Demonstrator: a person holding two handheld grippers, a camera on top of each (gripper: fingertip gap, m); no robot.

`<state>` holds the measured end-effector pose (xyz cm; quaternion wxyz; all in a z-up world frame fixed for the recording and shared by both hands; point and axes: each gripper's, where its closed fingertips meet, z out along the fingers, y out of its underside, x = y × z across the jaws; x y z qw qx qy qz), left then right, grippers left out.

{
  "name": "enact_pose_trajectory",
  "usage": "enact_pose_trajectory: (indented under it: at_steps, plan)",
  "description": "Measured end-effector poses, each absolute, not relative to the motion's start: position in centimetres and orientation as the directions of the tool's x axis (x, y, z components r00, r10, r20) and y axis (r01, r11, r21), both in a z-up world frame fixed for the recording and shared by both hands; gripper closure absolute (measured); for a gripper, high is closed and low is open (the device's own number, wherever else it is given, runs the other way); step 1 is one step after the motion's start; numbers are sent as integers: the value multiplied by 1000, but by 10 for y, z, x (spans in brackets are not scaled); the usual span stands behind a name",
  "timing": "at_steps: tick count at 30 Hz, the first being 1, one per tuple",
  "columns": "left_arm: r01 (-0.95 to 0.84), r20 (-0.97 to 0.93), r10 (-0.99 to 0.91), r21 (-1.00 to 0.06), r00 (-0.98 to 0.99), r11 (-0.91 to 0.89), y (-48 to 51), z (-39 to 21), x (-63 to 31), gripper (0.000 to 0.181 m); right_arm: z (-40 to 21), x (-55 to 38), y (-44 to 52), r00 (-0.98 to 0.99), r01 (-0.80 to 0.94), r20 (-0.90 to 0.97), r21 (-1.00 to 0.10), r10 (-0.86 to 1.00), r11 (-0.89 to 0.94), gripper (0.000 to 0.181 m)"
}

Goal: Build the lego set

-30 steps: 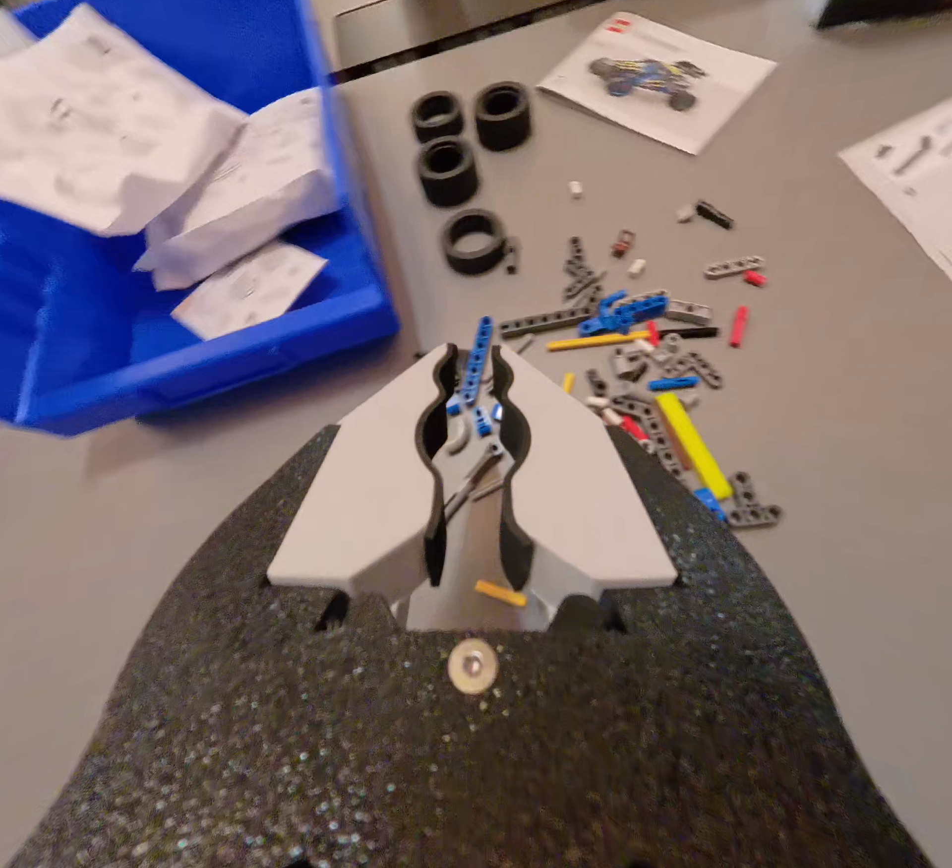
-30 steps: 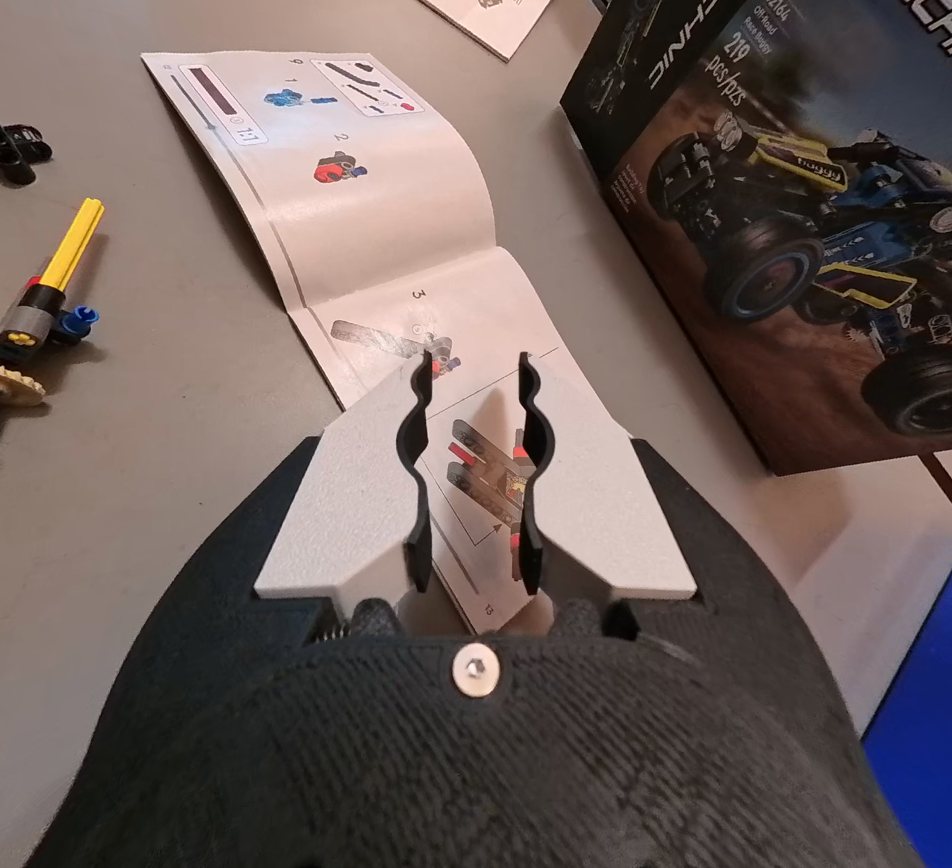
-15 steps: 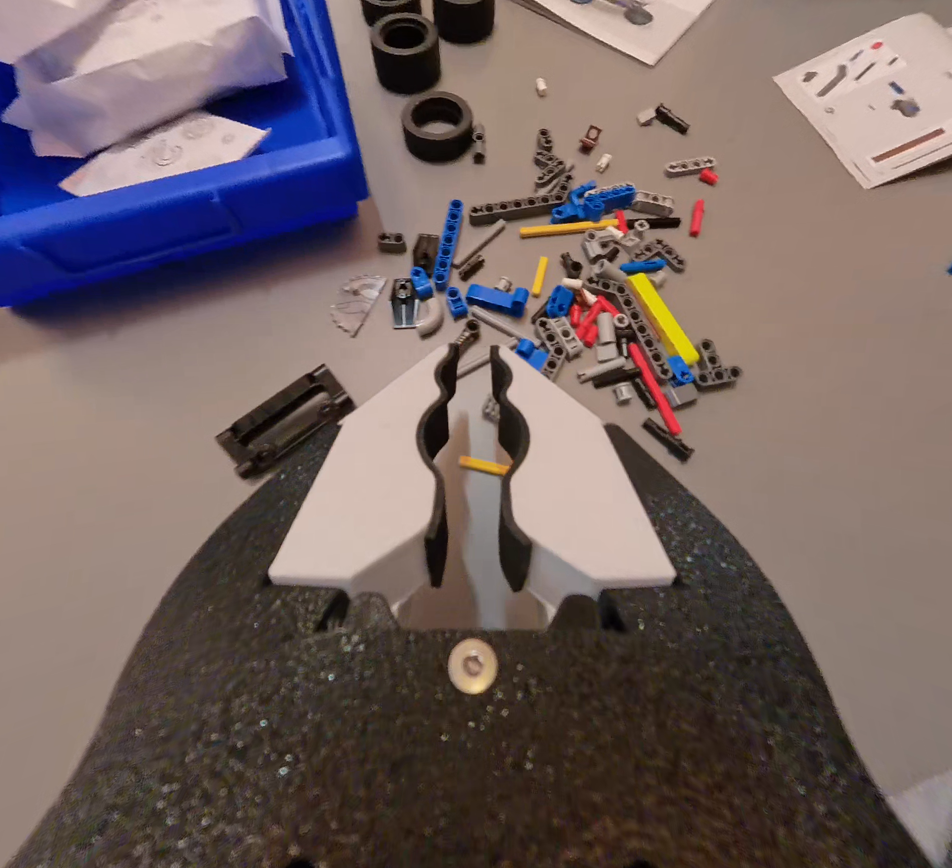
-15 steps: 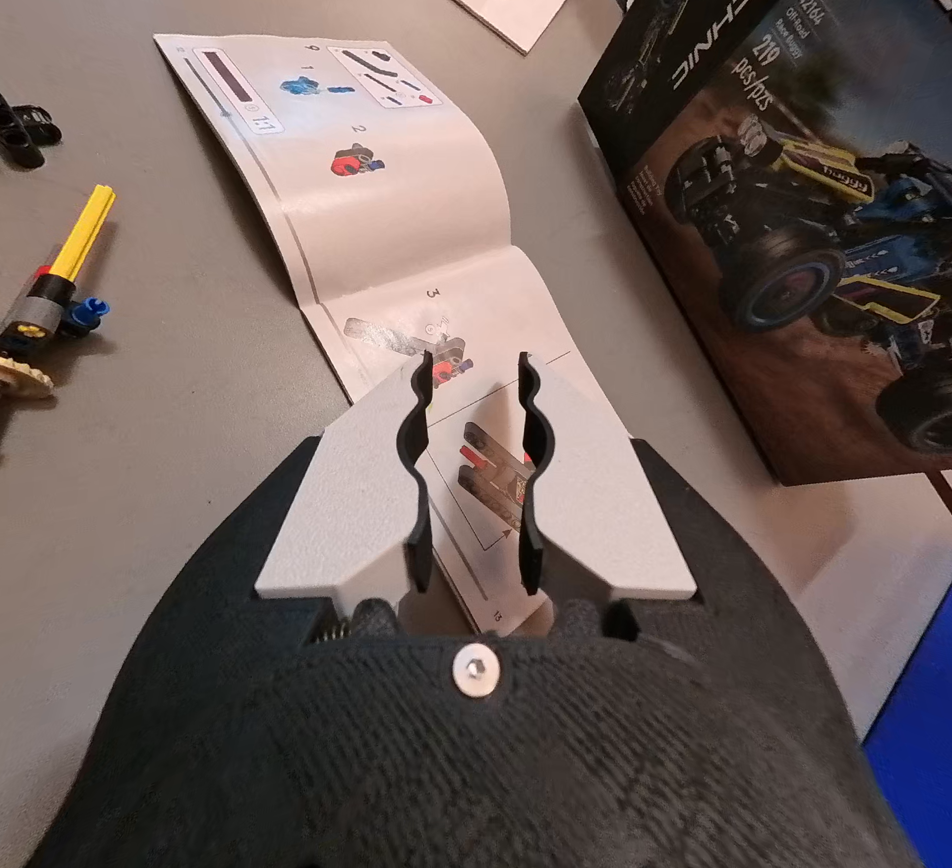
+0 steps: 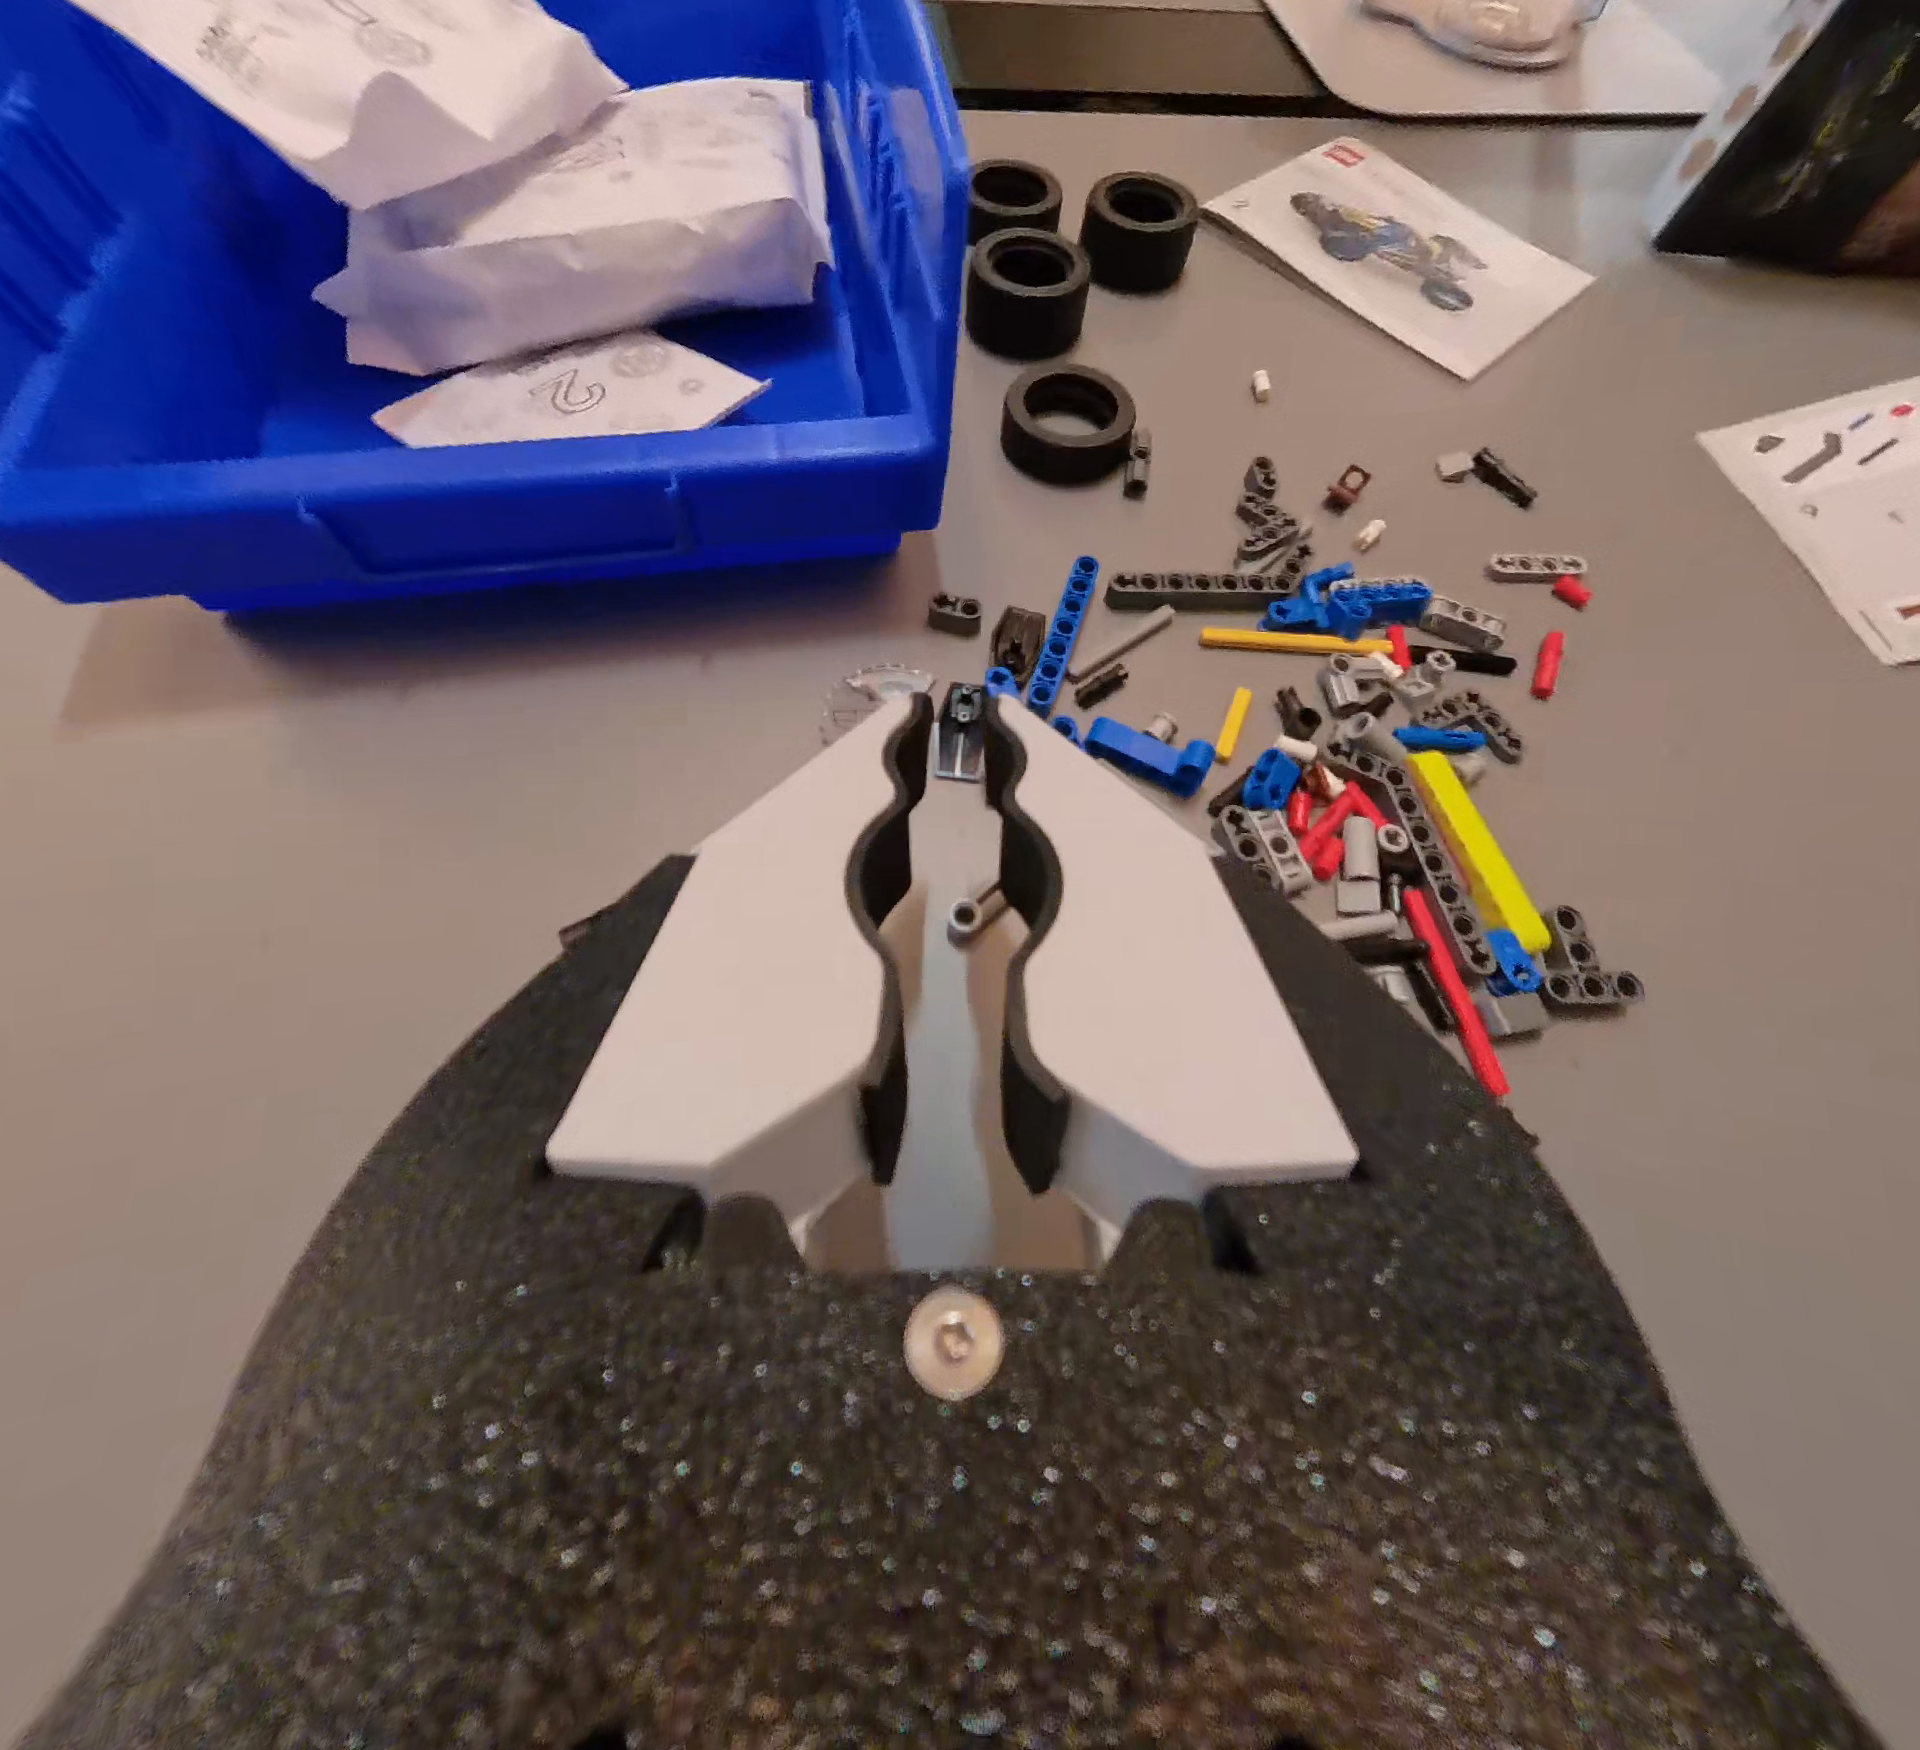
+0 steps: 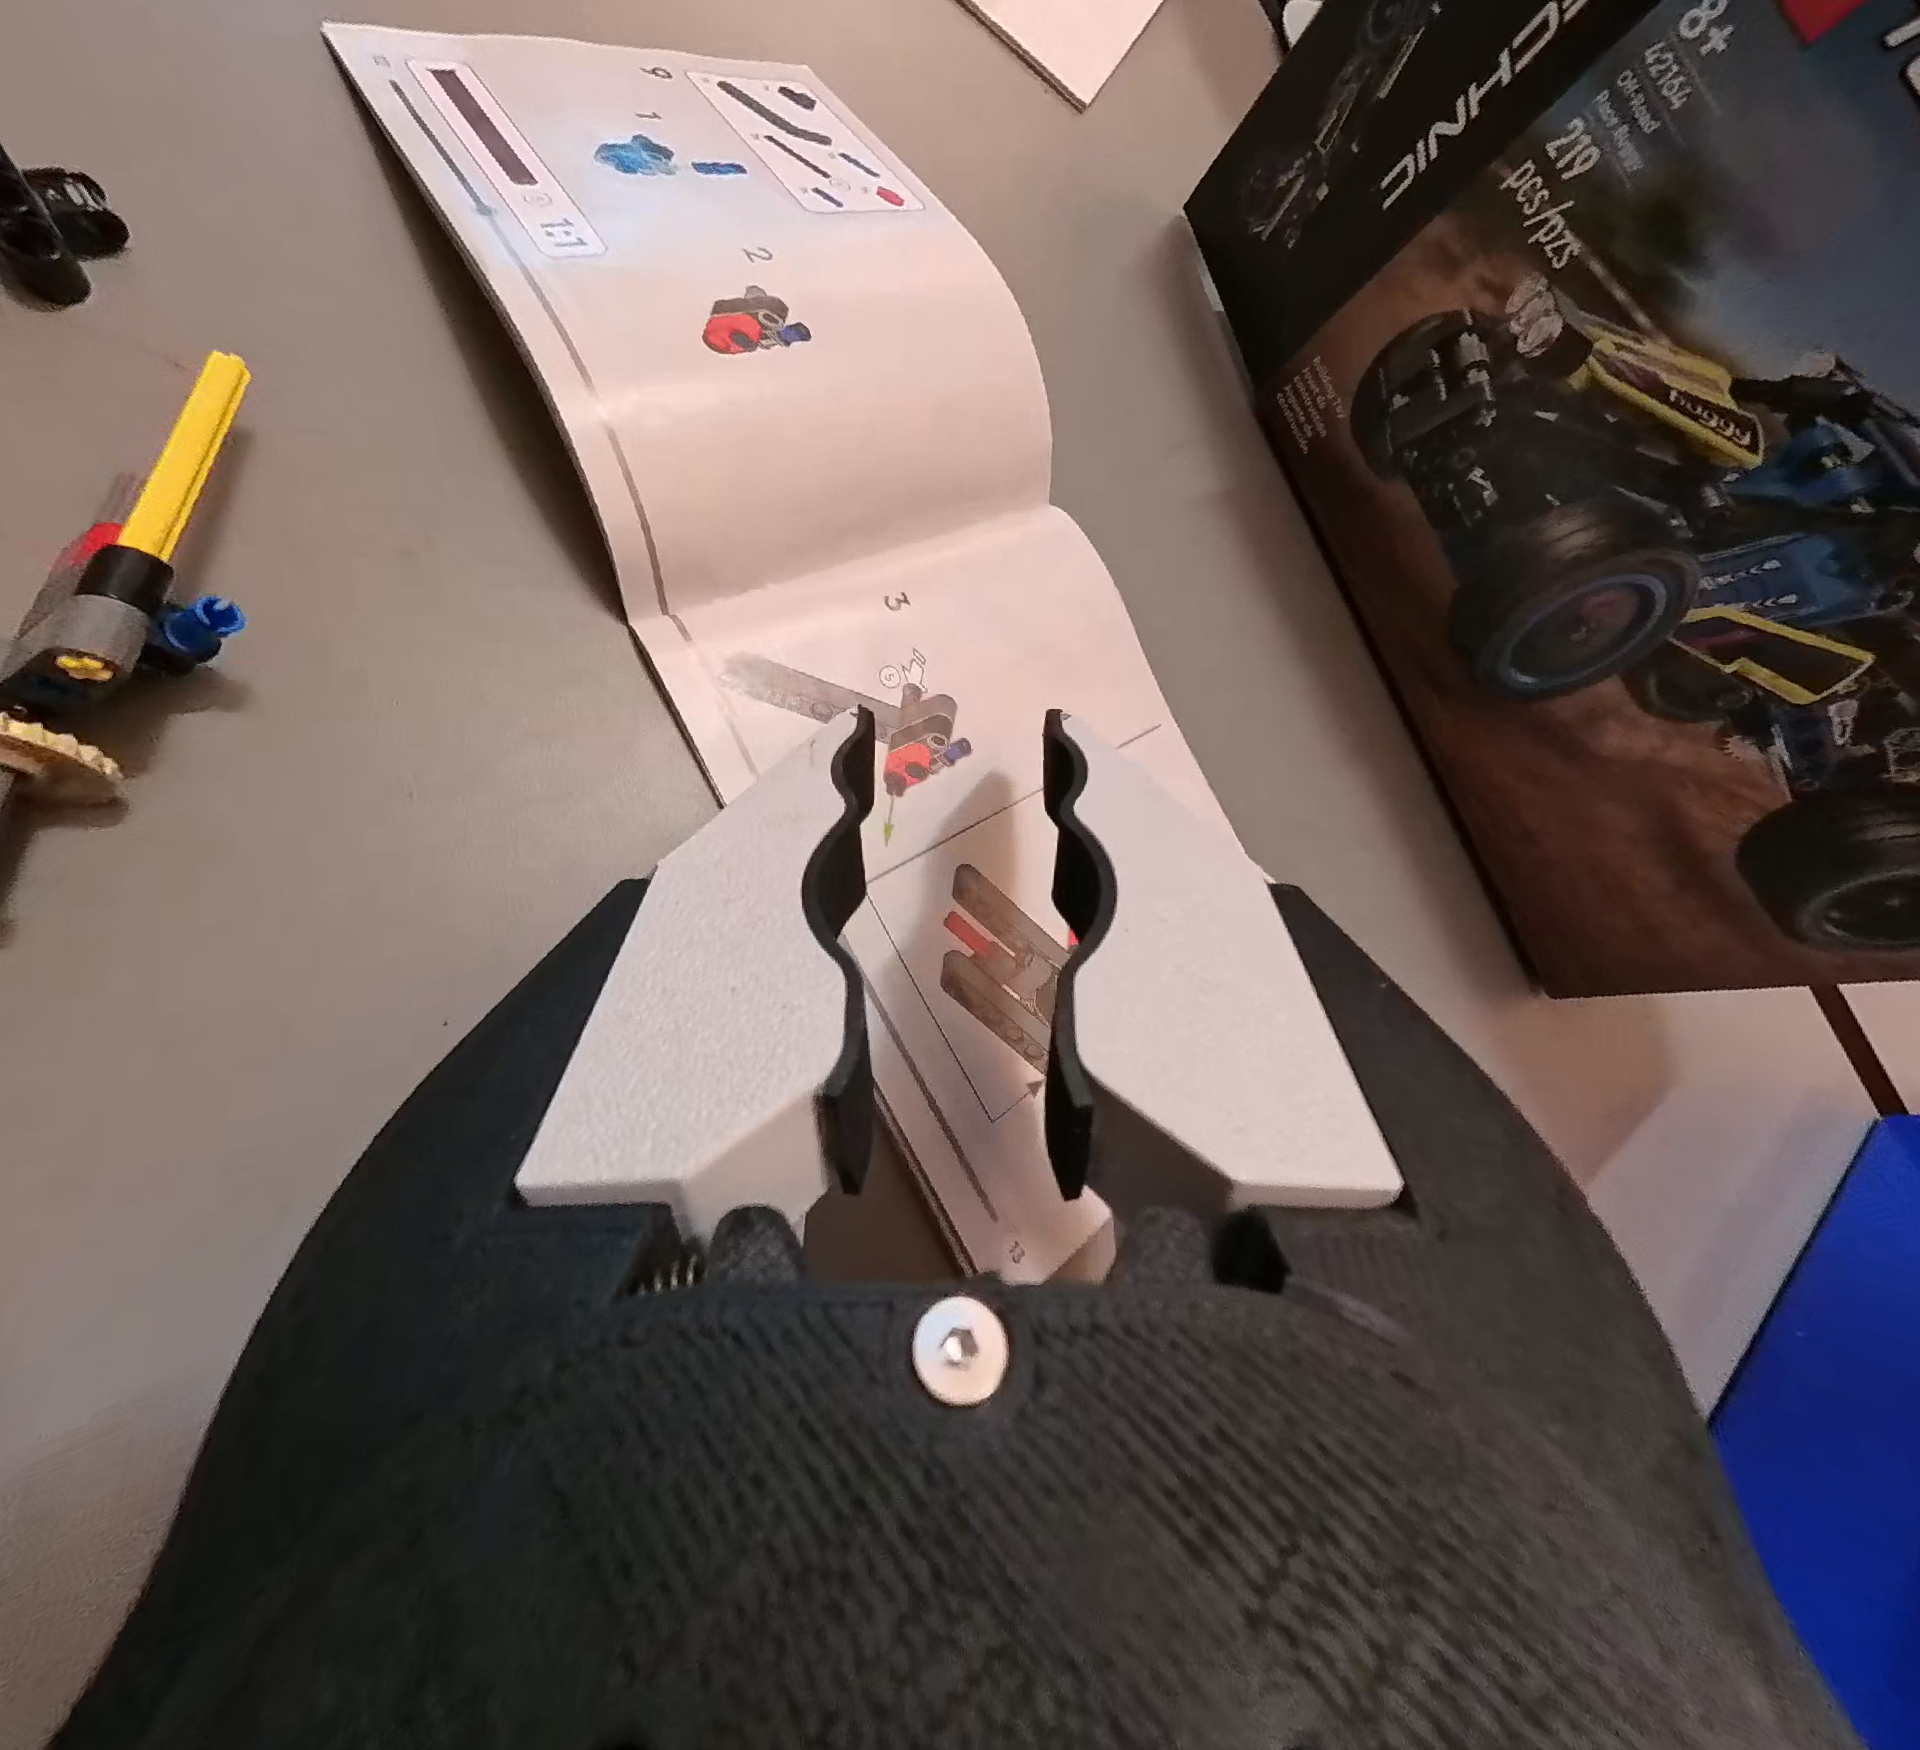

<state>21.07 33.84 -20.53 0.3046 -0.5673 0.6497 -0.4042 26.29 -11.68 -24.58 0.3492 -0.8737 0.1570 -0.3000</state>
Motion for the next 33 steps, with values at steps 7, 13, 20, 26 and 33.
enact_pose_trajectory:
  at_steps: [7,13,20,26,33]
  plan:
    - [-440,-23,-996,-896,-90,61,357,-191,207,177,-246,266,-116,765,-63,413,-716,-495,-695,154]
    - [-475,28,-918,-862,-395,178,299,-200,194,177,-246,266,-113,762,-52,419,-720,-493,-692,161]
    - [-494,-32,-778,-756,-627,429,222,-232,185,178,-246,267,-112,758,-48,428,-717,-493,-696,162]
    - [-515,-120,-751,-657,-649,550,221,-253,183,178,-246,266,-111,757,-35,440,-711,-484,-702,165]
    - [-536,-149,-766,-631,-626,561,234,-251,181,173,-246,265,-111,756,-30,445,-709,-480,-705,167]
